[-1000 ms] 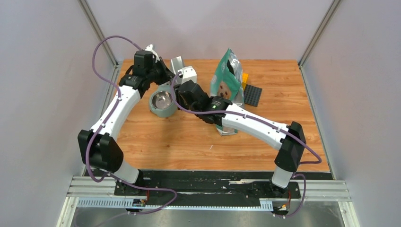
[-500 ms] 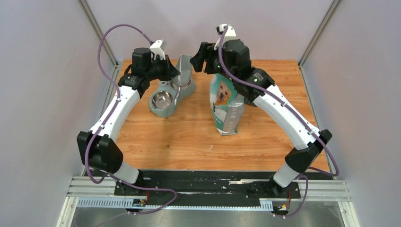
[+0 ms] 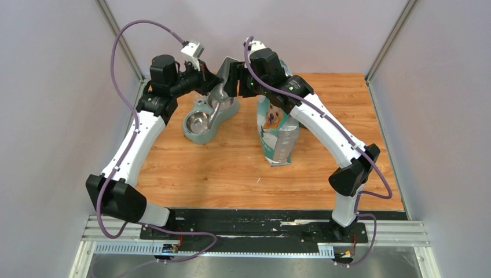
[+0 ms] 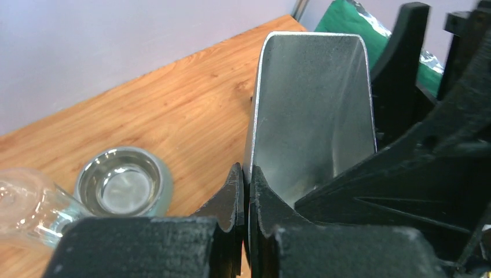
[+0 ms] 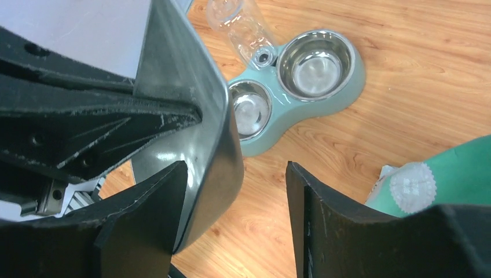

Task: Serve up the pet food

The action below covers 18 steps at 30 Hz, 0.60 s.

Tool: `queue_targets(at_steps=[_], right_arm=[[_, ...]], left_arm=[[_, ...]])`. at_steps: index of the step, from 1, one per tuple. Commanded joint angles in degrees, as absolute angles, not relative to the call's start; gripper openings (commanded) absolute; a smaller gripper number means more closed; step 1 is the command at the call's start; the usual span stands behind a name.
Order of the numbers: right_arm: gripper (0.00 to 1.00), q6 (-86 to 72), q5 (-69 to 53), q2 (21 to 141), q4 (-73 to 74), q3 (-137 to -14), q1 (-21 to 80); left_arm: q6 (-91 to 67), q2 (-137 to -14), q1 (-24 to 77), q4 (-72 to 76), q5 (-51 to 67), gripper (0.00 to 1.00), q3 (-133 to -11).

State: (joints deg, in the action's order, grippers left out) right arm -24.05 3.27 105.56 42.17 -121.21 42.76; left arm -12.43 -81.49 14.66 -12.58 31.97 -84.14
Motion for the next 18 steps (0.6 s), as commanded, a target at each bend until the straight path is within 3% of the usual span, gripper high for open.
queue_targets(at_steps=[1, 4, 6, 8, 11, 12, 13, 14, 15, 16, 18], right_arm=[[0.61, -25.37, 1.04, 107.46, 42.50, -127.48, 41.39], [0.58, -26.63, -1.18, 108.67, 42.21, -129.57, 40.62], [0.49, -27.16, -1.14, 108.80, 41.79, -129.74, 40.53], [0.38, -27.69, -1.40, 108.61, 41.27, -129.14, 40.42], [0.12, -28.92, -1.72, 107.98, 39.98, -127.54, 40.01], [0.02, -29.65, -1.82, 107.61, 39.35, -126.93, 39.73], [0.00, -30.47, -1.84, 107.20, 38.71, -126.47, 39.42], [0.00, -31.43, -1.91, 106.71, 37.96, -125.87, 39.01], [0.00, -32.50, -2.18, 106.10, 37.12, -125.30, 38.51], [0.00, -34.01, -2.57, 105.58, 36.42, -124.72, 37.74], [0.00, -38.71, -3.84, 104.22, 35.04, -123.58, 35.55]], left_arm=[[-6.02, -78.76, 15.17, -7.70, 36.39, 0.00, -85.72], [-2.64, -78.46, 15.20, -7.71, 36.74, 0.00, -85.47], [-1.29, -78.40, 15.20, -7.72, 37.00, 0.00, -85.59], [-0.79, -78.63, 15.18, -8.07, 37.39, 0.00, -86.14], [-1.24, -79.72, 15.16, -9.59, 37.82, 0.03, -87.98], [-1.76, -79.98, 15.19, -10.51, 37.72, 0.13, -89.01], [-2.07, -80.40, 15.20, -10.88, 37.60, 0.19, -89.97], [-2.85, -80.50, 15.20, -11.18, 37.52, 0.35, -90.29], [-4.31, -80.35, 15.20, -10.91, 36.01, 0.43, -90.49], [-5.67, -80.08, 15.20, -9.89, 34.27, 0.57, -90.29], [-9.74, -78.66, 15.13, -8.04, 23.75, 0.73, -88.95]])
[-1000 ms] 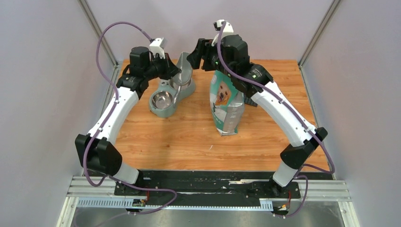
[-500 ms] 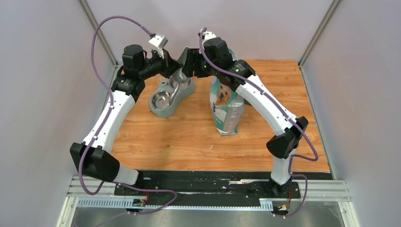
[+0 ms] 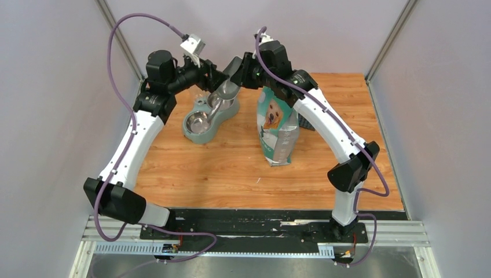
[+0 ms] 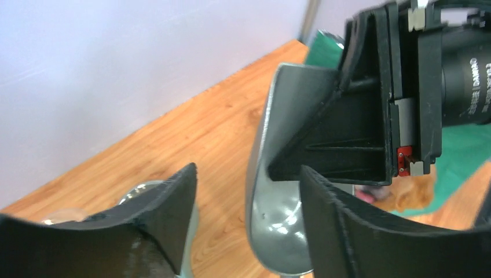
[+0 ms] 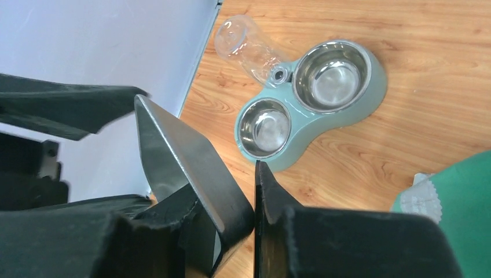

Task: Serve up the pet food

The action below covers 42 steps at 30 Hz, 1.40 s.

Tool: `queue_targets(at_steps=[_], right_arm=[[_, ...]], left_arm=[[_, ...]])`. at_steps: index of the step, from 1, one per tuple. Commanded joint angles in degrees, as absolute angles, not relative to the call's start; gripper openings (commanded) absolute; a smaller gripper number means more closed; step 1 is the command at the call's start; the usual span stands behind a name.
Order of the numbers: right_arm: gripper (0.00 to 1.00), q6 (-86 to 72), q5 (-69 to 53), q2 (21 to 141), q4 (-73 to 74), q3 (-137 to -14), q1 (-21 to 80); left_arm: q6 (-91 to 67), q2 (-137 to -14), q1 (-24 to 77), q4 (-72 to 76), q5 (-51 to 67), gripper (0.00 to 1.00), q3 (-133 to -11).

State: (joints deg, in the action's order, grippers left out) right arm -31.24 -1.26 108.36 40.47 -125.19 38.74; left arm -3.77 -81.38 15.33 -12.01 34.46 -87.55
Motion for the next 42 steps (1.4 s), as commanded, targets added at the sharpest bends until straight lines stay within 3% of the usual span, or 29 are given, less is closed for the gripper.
queue_targets(at_steps=[1, 5, 10, 13, 18, 23, 28, 37, 42], right_arm=[[0.00, -40.56, -4.41, 103.49, 34.41, -123.01, 34.49], [0.00, -47.90, -2.45, 100.49, 32.80, -121.73, 31.34], [0.00, -58.10, -1.87, 98.18, 31.10, -121.44, 28.28], [0.00, -61.97, -2.03, 98.00, 30.51, -121.72, 27.42], [0.00, -69.40, -3.84, 97.70, 29.59, -120.37, 26.56], [0.00, -75.93, -5.94, 98.12, 27.37, -119.27, 26.38], [0.00, -80.19, -9.72, 99.71, 25.67, -119.09, 26.35], [0.00, -82.37, -13.78, 101.76, 24.17, -119.33, 26.19], [0.00, -81.37, -13.59, 101.35, 24.30, -118.15, 26.19]], left_arm=[[-11.69, -77.30, 15.12, -7.31, 21.94, 0.77, -87.43], [-15.62, -74.16, 15.12, -3.40, 16.68, 0.93, -84.88], [-29.97, -74.16, 14.74, -11.90, 6.86, 0.95, -88.73], [-42.03, -74.53, 13.74, -13.99, 10.39, 0.96, -89.91], [-53.71, -73.85, 13.54, -4.19, 17.41, 0.95, -85.55], [-60.33, -74.92, 13.72, 19.46, 21.61, 0.86, -79.30], [-61.03, -75.80, 15.81, 27.02, 25.24, 0.74, -76.61], [-58.29, -75.26, 17.23, 23.78, 25.81, 0.51, -79.15], [-55.72, -75.75, 17.22, 11.85, 25.62, 0.44, -83.99]])
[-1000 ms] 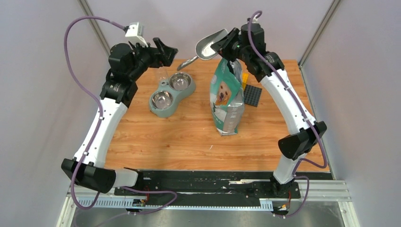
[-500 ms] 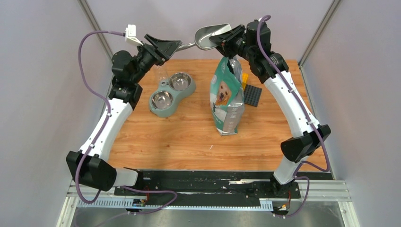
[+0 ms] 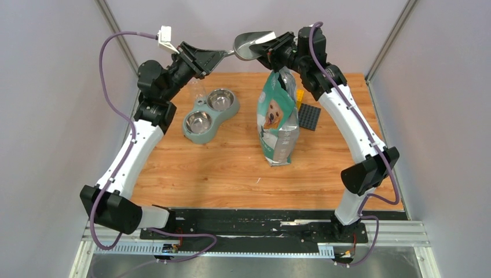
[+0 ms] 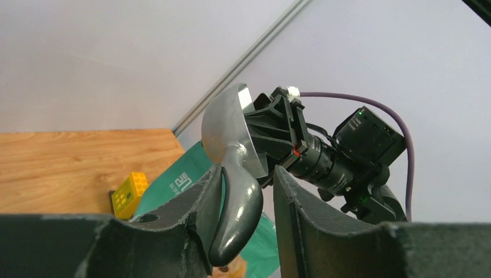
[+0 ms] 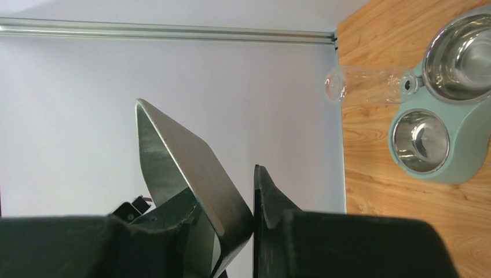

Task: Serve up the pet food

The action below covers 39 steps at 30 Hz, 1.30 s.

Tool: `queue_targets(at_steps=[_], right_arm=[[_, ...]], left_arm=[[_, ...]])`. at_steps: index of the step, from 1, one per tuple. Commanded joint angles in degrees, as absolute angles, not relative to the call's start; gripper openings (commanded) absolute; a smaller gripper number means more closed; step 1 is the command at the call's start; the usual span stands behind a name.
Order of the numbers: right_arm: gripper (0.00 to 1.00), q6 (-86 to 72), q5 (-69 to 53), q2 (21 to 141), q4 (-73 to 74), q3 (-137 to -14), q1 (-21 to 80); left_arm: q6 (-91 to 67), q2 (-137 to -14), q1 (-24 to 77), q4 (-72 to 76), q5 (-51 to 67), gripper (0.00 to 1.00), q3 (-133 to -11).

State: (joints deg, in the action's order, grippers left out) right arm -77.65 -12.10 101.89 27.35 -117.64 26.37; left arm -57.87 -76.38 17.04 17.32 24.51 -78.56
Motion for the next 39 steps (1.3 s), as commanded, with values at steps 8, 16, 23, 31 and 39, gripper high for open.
queue_targets(at_steps=[8, 16, 23, 31, 39], right_arm=[[0.00, -78.36, -13.47, 101.95, 24.58, -119.18, 26.52], [0.00, -74.46, -12.83, 102.42, 25.65, -120.26, 26.91], [0.05, -71.65, -13.08, 102.48, 24.77, -119.79, 27.07], [0.44, -70.00, -10.38, 101.04, 24.07, -117.74, 27.42], [0.67, -60.55, -2.14, 97.47, 23.26, -114.88, 27.51]], left_arm=[[-56.78, -76.99, 17.23, 6.42, 25.44, 0.37, -86.98], [-55.87, -77.77, 17.23, 3.44, 25.37, 0.00, -88.76], [-55.55, -77.61, 17.14, 0.32, 24.02, 0.00, -89.93], [-56.64, -76.97, 16.24, -0.49, 20.53, 0.00, -89.12], [-53.48, -76.82, 13.24, -6.01, 17.89, 0.00, -92.21]])
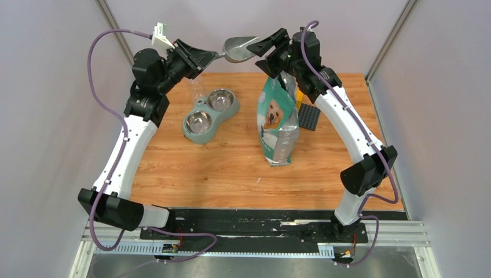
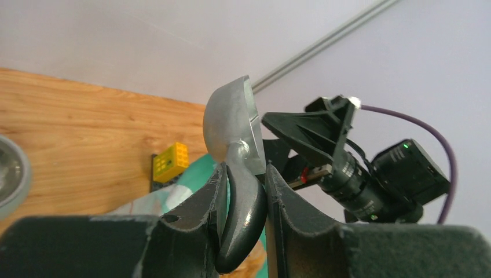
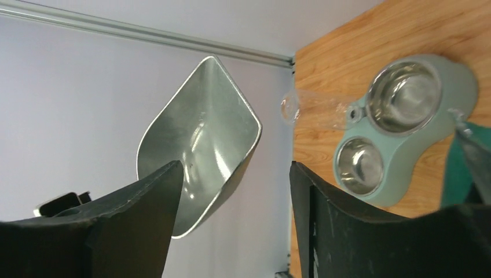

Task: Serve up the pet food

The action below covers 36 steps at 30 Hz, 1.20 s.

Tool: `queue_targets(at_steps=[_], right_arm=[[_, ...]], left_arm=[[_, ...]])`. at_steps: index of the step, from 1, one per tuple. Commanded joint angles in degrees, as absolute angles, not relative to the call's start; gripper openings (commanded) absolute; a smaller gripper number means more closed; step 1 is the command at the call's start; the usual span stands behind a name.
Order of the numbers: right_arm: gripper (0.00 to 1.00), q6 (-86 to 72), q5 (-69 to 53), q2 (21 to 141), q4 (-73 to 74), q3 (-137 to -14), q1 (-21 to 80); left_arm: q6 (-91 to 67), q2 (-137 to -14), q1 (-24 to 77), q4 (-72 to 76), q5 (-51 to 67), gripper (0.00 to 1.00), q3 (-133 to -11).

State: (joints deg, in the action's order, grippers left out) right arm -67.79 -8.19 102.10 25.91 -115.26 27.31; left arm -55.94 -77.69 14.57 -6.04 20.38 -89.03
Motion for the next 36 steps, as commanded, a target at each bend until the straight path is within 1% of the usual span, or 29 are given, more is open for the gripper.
queue_targets(at_steps=[1, 3, 6, 11, 13, 16, 18, 20, 22, 24, 27, 29, 36], right_arm=[[0.69, -57.57, -1.54, 96.91, 22.21, -114.83, 27.49], [0.73, -50.67, -1.60, 96.13, 21.95, -115.82, 27.07], [0.76, -41.66, -2.22, 93.54, 22.37, -116.08, 26.90], [0.81, -30.49, 0.95, 86.98, 27.24, -111.58, 26.08], [0.79, -28.70, 3.21, 84.47, 30.66, -108.69, 24.94], [0.76, -28.16, 1.04, 82.51, 35.46, -104.09, 22.05], [0.72, -28.21, -2.52, 82.32, 38.58, -103.24, 20.50], [0.71, -26.71, -6.82, 82.59, 40.41, -103.22, 19.63], [0.70, -24.83, -11.85, 84.00, 42.53, -104.55, 19.47], [0.66, -23.63, -15.42, 86.54, 46.31, -107.10, 19.49], [0.57, -23.71, -14.25, 90.94, 52.50, -111.64, 19.51], [0.51, -24.19, -12.76, 92.05, 54.01, -112.64, 19.51], [0.51, -23.03, -9.93, 93.22, 54.71, -114.39, 19.51]], left_arm=[[-53.15, -76.73, 12.99, -6.08, 17.72, 0.00, -92.21], [-51.90, -76.23, 12.48, -6.45, 17.37, 0.00, -92.21], [-48.95, -75.92, 11.87, -7.79, 17.04, 0.00, -92.78], [-44.24, -75.05, 11.69, -9.25, 17.52, 0.00, -93.33], [-43.19, -74.53, 11.69, -9.86, 17.59, 0.00, -93.25], [-42.79, -73.90, 11.69, -9.65, 18.08, 0.00, -92.55], [-43.08, -73.57, 11.69, -9.00, 18.78, 0.00, -92.02], [-43.34, -73.40, 11.69, -8.55, 19.51, 0.00, -91.79], [-43.33, -73.31, 11.71, -8.23, 20.35, 0.00, -91.76], [-43.26, -73.30, 11.69, -8.14, 21.07, 0.00, -91.88], [-43.39, -73.30, 11.69, -8.35, 21.74, 0.00, -92.01], [-43.56, -73.22, 11.69, -8.43, 21.79, 0.00, -92.06], [-43.62, -73.42, 11.68, -8.37, 21.73, 0.00, -92.28]])
